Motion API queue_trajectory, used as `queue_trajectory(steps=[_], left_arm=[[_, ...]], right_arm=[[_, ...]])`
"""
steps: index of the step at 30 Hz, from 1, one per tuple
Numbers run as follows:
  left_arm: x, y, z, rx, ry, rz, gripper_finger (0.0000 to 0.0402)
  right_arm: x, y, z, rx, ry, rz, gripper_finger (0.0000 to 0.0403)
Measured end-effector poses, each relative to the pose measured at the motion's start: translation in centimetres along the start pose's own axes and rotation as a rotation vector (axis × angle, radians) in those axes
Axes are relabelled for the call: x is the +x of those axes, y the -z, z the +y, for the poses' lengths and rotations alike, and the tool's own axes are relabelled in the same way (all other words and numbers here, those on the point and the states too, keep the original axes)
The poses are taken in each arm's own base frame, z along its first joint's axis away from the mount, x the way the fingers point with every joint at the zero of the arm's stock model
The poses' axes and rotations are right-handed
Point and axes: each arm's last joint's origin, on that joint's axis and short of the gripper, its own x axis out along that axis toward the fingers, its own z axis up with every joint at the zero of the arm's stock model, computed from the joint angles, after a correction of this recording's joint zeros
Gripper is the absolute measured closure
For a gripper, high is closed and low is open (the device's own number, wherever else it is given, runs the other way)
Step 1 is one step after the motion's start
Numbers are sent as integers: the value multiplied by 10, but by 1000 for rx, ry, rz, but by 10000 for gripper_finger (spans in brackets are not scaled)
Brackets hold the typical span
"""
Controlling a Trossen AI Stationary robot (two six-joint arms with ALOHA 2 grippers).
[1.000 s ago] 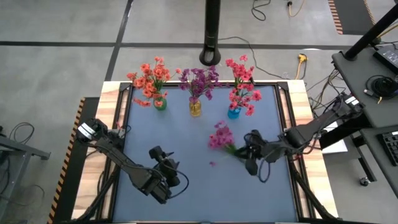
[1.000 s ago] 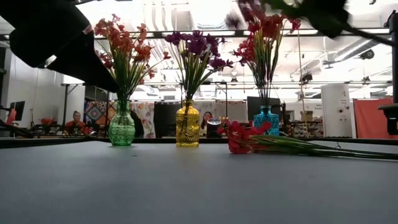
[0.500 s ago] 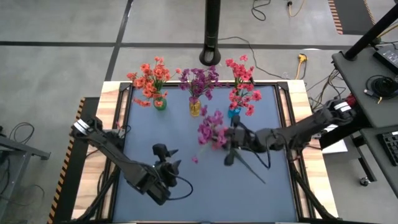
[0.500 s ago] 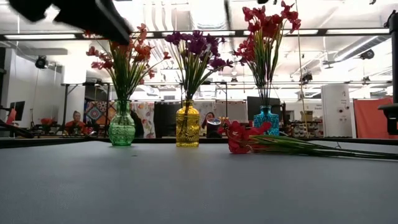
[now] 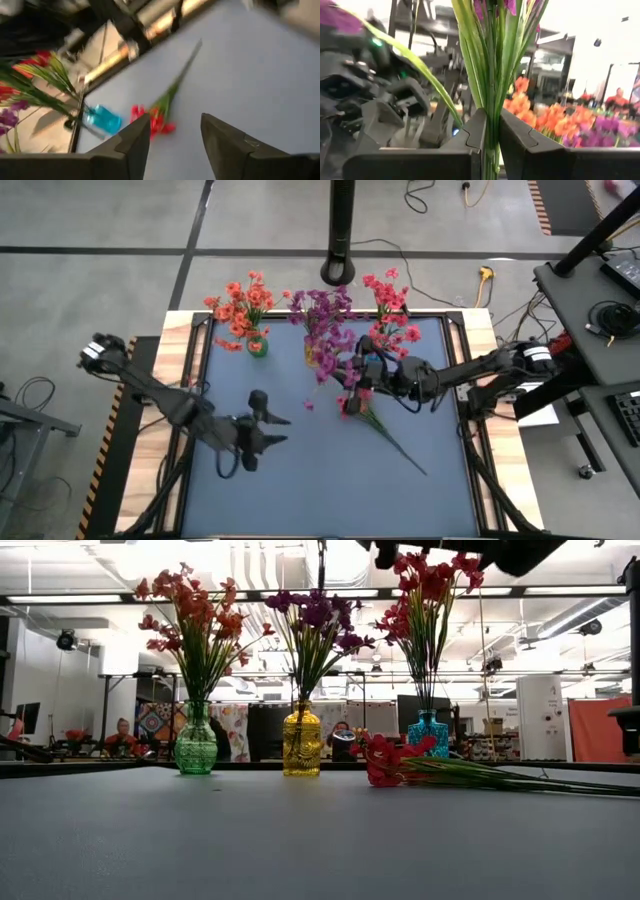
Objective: Sort flowers into vase by color
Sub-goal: Put the violet flowers into the yellow vase
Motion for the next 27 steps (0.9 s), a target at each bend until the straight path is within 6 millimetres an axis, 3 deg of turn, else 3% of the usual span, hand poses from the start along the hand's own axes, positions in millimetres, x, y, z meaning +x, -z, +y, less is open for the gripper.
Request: queue_trajectory(steps=[8,20,27], left_arm=[[-35,30,15,-185,-56,-178,278],[-57,60,30,-170,-318,4,286],[-60,72,30,-126,-392,38,286]], right_arm=[[8,23,4,-91,21,-53,369],[14,60,4,-124,150,-153,369],[26,53,0,-212,276,-111,369]])
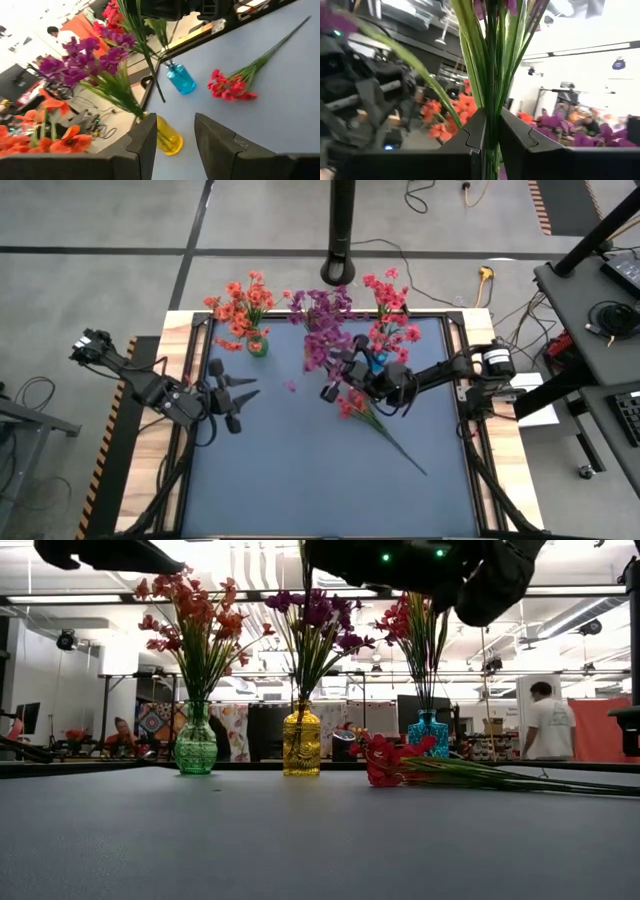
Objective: Sort flowers into vase by color
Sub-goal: Put the violet flowers into the yellow vase
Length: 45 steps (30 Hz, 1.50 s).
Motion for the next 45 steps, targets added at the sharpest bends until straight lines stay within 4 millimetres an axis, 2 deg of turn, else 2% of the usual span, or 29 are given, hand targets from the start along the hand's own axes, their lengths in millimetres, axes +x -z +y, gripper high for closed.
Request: queue_trajectory(steps=[5,12,18,24,26,29,33,38,40,45], left_arm=[[-2,1,4,6,-37,2,286],[-3,1,6,15,-83,9,286],[-3,1,6,17,-86,9,286],[4,-2,-5,-50,96,-61,286],[7,0,-10,-37,99,-51,286],[14,-2,-15,-202,44,-73,286],[29,14,-41,-324,88,-66,286],[49,41,-65,-349,-14,-89,286],[57,53,-71,-338,-48,-86,286],[73,68,-77,-321,-106,-76,286]], right_arm=[[7,-3,-4,-43,26,-13,369],[15,12,-24,-24,65,39,369],[19,18,-33,-24,45,41,369],[19,20,-34,-54,38,43,369],[19,20,-35,-74,36,43,369],[19,20,-35,-76,37,43,369],[19,20,-35,-82,36,44,369],[18,28,-31,-85,6,56,369],[18,32,-30,-85,0,59,369],[16,42,-26,-90,-1,62,369]])
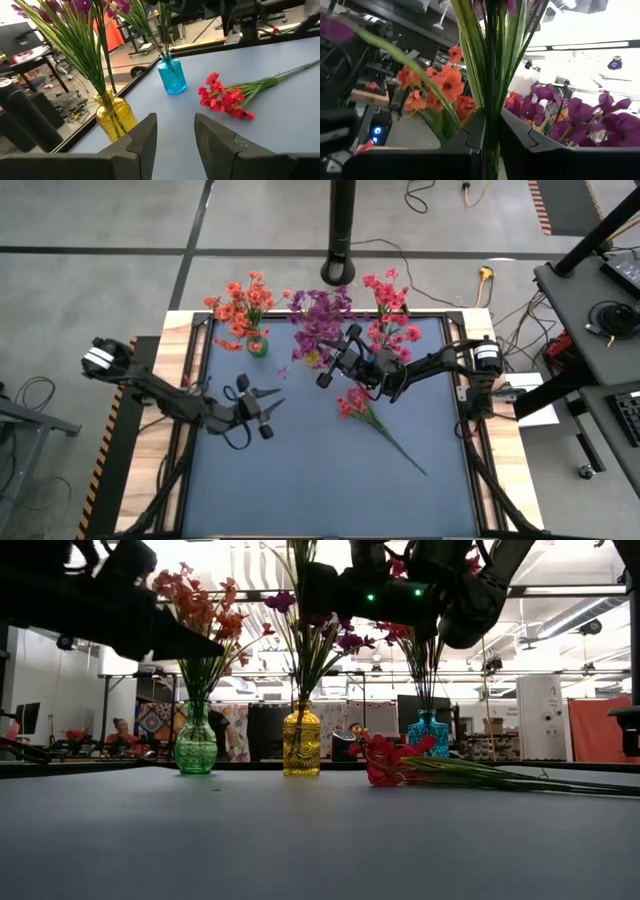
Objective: Sort flowers into vase by color
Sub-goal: Put the violet flowers into the yellow vase
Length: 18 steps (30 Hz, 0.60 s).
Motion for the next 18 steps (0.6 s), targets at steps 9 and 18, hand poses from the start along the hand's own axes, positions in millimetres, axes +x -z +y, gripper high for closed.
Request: queue_trajectory(steps=[9,18], left_arm=[[8,4,-2,40,-32,-4,286],[11,5,2,57,-54,5,286]], right_arm=[[5,-4,0,-33,7,-55,369],[8,-1,0,-74,5,-16,369]])
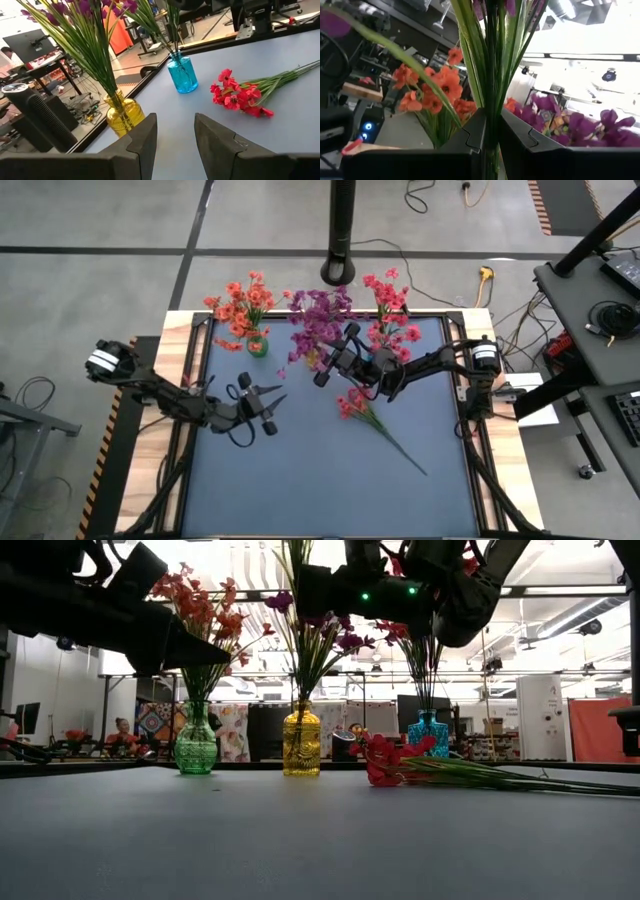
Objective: Sort flowers into vase by color
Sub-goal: Put the violet flowers into the yellow vase
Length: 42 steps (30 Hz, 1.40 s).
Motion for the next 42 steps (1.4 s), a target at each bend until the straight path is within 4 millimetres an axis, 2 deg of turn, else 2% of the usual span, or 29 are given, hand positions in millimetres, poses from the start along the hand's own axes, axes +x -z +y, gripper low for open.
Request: queue_trajectory(steps=[27,42], left_arm=[[2,3,1,-2,-8,11,286],[2,3,1,-3,-7,14,286]], right_arm=[[1,10,-4,-6,-22,12,369],[2,16,-8,95,48,82,369]])
